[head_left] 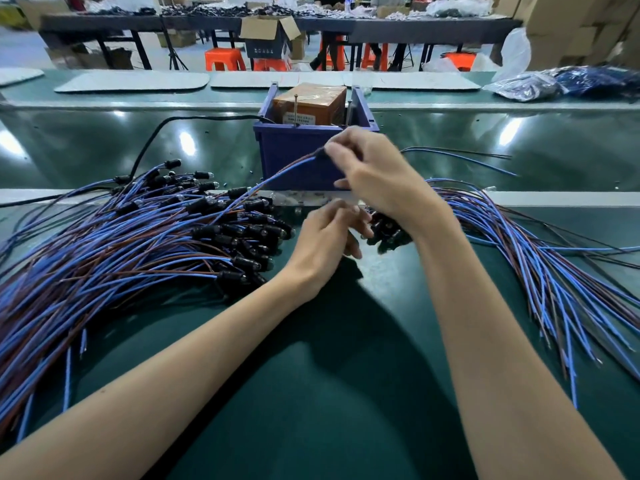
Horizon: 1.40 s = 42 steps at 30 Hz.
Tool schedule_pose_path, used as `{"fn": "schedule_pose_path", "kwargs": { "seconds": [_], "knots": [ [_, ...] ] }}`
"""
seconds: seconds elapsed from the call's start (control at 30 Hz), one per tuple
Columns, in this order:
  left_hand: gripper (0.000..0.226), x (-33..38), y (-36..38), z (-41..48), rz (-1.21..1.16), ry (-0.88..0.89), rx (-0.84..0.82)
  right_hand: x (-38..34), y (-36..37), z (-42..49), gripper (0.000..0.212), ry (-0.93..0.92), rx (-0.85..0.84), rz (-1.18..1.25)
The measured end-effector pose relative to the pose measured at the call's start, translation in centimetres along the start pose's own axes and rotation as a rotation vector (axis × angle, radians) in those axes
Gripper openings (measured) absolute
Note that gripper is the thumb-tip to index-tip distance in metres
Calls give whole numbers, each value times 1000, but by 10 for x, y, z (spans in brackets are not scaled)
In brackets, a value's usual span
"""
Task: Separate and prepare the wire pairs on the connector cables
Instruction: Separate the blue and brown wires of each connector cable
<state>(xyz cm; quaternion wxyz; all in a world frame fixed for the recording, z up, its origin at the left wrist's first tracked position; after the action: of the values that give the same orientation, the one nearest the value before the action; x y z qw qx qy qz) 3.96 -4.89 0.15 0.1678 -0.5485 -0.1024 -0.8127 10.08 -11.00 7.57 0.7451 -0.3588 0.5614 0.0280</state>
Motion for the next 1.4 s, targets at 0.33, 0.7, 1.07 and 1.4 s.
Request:
{"fn": "schedule_pose_path", "kwargs": {
  "seconds": [0.33,0.7,1.07,1.4],
  "knots": [
    [18,8,-7,3,-268,-29,219,12,-20,2,19,81,90,940],
    [30,9,-11,-1,-394,-4,156,9,-29,1,18,56,162,892],
    [39,3,-10,3,-278,4,266,17,-30,-3,26,123,173,646],
    [18,1,-5,2,-101,105,183,34,-32,4,14,330,155,236]
  ]
}}
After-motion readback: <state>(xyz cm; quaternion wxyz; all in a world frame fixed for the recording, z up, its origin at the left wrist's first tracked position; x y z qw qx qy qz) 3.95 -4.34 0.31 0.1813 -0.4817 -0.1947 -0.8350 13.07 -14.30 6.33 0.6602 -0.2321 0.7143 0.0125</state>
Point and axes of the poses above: each hand's wrist, its own z-axis towards the middle knuckle, its own y-axis out of the palm, x = y × z, the point moved 2 cm from there along z, towards the middle knuckle, and after that the axes turned 13 degrees about y, right-handed, at the moved point
